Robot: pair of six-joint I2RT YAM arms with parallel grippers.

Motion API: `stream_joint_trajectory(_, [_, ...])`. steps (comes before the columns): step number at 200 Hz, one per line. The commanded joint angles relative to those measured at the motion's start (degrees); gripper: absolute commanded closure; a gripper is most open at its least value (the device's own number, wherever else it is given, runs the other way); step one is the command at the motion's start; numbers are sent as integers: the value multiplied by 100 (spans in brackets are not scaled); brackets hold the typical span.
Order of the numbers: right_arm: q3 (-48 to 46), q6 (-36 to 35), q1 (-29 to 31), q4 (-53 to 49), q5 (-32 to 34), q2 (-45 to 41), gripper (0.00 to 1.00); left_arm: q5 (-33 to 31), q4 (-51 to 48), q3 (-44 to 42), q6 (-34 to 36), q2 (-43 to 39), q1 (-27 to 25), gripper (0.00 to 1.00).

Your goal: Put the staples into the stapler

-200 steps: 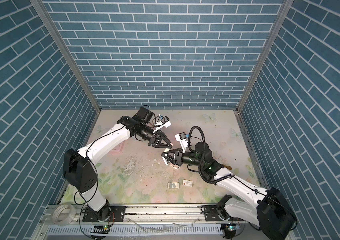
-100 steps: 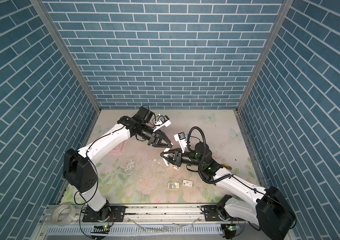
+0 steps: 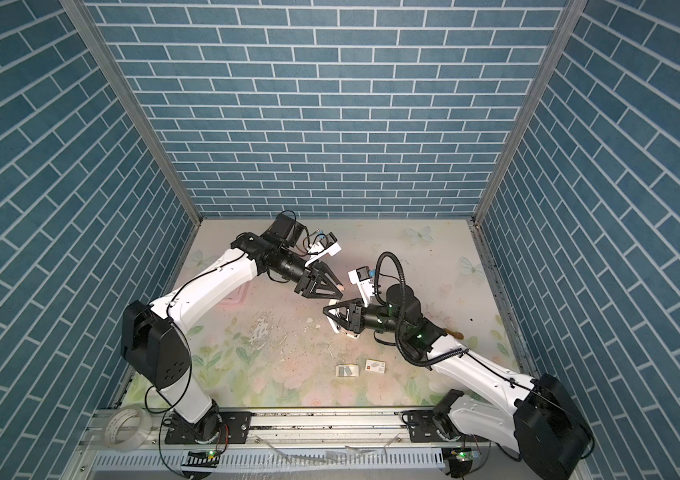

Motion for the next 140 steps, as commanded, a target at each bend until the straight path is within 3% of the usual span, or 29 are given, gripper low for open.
stream_joint_trajectory(1, [144, -128, -58, -665, 241, 42, 91, 26, -82, 97, 165, -316, 185, 45])
stream_joint_trajectory(41, [181, -219, -202, -1000, 278, 70, 91, -196, -261, 176, 345, -484, 492, 44])
stream_joint_trajectory(83, [467, -663, -574, -2111, 479, 26, 91, -856, -558, 15, 745, -849, 894, 44])
stream_joint_trajectory(140, [852, -1457, -1181, -3636, 1553, 124, 90, -1953, -719, -493, 1323, -1404, 1201, 44])
